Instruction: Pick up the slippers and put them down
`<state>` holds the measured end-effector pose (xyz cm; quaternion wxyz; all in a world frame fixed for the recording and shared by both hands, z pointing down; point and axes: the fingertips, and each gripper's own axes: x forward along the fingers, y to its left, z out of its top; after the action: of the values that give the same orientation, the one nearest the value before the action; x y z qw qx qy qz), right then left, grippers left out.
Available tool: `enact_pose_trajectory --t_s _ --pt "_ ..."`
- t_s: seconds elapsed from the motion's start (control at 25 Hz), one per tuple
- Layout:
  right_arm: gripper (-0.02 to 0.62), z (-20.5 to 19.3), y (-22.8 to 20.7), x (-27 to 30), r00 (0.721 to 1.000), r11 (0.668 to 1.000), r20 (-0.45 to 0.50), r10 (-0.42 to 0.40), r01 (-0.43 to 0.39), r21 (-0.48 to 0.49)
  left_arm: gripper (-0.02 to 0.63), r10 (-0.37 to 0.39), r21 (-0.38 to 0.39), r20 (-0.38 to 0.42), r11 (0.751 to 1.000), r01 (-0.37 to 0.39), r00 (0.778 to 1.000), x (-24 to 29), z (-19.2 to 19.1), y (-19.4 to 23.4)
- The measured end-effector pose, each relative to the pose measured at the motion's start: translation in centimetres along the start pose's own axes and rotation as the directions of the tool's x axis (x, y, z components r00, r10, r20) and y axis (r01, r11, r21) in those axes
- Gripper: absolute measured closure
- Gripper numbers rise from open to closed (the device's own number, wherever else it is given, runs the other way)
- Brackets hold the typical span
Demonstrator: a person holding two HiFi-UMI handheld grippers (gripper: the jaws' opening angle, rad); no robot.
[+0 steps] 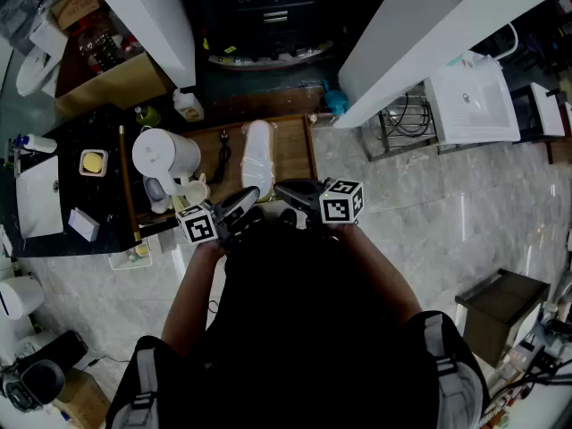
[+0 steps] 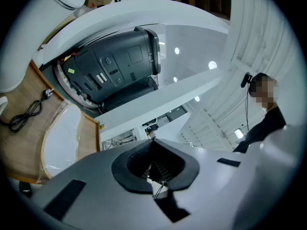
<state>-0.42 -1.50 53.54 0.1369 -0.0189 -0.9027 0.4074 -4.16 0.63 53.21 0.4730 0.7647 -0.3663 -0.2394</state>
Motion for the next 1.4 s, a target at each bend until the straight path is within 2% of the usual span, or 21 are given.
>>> enact_pose_trajectory --t_s 0.72,1.04,1.4 --pt "0.589 -0.4 0.3 0.3 1.000 1.000 0.006 0.008 -0.008 -0.004 0.595 0.037 0.000 0.041 0.999 -0.037 0.998 -1.6 -1.5 0.4" --pt "0.589 -0.3 0.2 0.9 1.000 1.000 0.024 -0.019 0.019 -0.001 0.595 0.028 -0.004 -0.010 1.000 -0.028 1.000 -1.7 -1.2 0.9" --pt "0.589 0.4 0.8 1.8 0.997 0.999 0.074 -0.009 0.006 0.044 0.595 0.042 -0.016 -0.058 0.999 -0.043 0.997 -2.6 -1.4 3.1"
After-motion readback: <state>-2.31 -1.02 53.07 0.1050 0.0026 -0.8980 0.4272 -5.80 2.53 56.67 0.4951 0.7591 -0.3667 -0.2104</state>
